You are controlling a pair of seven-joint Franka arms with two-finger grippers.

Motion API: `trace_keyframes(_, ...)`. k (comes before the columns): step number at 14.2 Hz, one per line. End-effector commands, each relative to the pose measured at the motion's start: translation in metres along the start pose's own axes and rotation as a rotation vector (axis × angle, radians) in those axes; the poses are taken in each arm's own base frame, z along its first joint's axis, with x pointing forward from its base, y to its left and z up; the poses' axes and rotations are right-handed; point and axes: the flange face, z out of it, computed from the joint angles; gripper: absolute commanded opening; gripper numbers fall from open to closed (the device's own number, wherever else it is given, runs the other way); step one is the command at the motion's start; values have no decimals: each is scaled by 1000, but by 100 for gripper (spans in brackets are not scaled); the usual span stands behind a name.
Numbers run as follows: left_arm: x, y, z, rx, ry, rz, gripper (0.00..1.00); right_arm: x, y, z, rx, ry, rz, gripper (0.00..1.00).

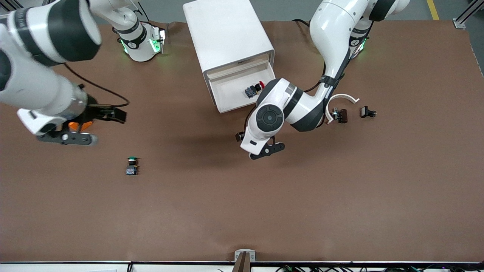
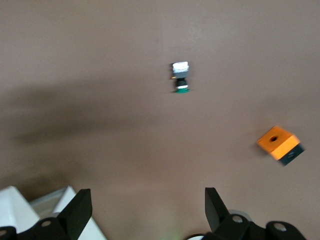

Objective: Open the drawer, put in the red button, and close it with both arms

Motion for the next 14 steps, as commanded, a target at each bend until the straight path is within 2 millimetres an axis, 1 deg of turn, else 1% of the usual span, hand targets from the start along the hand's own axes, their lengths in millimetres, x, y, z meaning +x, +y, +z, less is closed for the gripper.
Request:
trace_keyframes(1,-26,-8,1,47,7,27,100,3,64,-3,12,-4,-93,100)
trace_keyframes(2,-29,-10,1,57,12,31,100,6,87,-1,20,-6,-97,100)
trace_keyframes(3,-34,-9,8,70,7,37,100,8,108,0,27,-7,-92,100)
trace_keyframes(4,-43,-7,13,80,3,49,100,8,118,1,31,-9,-82,100)
trace_keyframes(6,-47,-9,13,84,1,52,100,7,138,-1,34,-7,-37,100)
trace_keyframes(7,-53,-9,10,83,1,58,100,7,143,-2,32,-6,-30,100)
trace_keyframes(9,-66,-6,16,90,1,85,100,4,155,-1,36,-29,-13,100)
trace_keyframes(10,-74,-2,20,95,0,103,100,2,162,-4,45,-25,-6,100)
trace_keyframes(12,-79,0,21,97,-2,112,100,-1,163,-21,47,9,-5,100)
trace_keyframes(13,-84,2,22,96,-7,118,100,-2,161,-24,47,9,-2,100)
trace_keyframes(14,-93,5,26,99,-17,133,100,-4,158,-26,41,9,-5,100)
